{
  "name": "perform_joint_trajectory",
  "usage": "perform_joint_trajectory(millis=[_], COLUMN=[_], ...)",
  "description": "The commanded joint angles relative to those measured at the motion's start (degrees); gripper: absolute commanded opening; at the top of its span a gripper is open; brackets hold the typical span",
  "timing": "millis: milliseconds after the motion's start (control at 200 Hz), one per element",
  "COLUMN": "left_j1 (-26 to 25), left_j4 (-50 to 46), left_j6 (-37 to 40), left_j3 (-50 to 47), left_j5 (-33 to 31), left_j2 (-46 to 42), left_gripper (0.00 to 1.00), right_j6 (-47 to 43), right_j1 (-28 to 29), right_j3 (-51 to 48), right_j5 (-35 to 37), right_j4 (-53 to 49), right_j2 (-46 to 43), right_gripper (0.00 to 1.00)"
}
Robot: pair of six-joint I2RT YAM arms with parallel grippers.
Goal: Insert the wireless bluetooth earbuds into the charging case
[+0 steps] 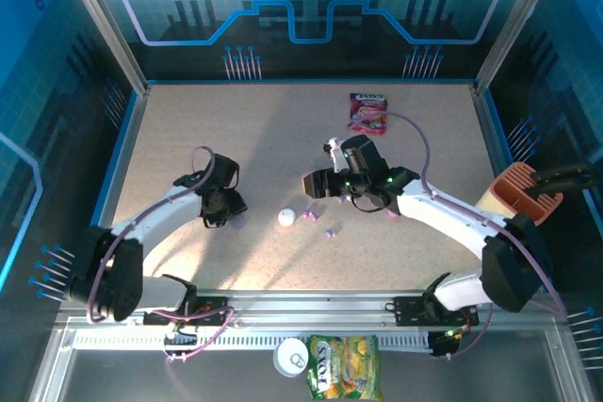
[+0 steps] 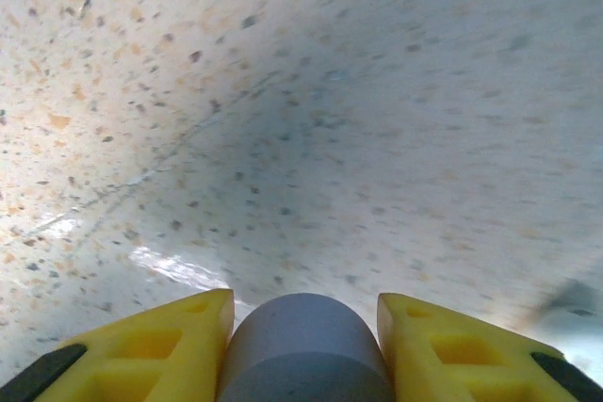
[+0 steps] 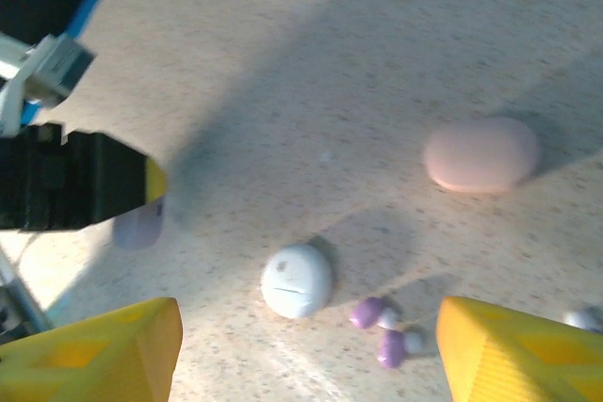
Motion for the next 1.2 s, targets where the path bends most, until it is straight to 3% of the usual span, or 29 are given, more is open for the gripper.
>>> perform_joint_trajectory(millis=[0,285,570,885,1196], left_j1=[-0.1,-1.74,-3.96,-4.63,-4.75], left_j4=[1.78,11.56,18.01,21.8,23.2], left_j6=[-4.17,-14.31,-35.5,-47.2,-49.9], left_j3=[1.63,2.3,-1.98,-6.27,-7.56], left_j5=[4.94,12.34,10.81,9.2,10.84], left_j2=[-5.78,-14.56,-20.68,-23.67,-23.4], left_gripper=[0.43,0.41,0.4,0.39,0.38], right_j6=[-3.49,-1.96,0.38,9.93,13.47], right_j1=[3.75,10.36,15.14,15.86,16.01], right_j3=[-3.42,-15.04,-17.07,-10.56,-6.14], right_j5=[-2.79,0.61,4.67,7.62,5.65], right_j4=[9.68,34.16,55.6,54.9,56.71], right_j2=[-3.75,-5.78,0.61,9.53,16.29], right_gripper=[0.73,0.74,0.74,0.72,0.65])
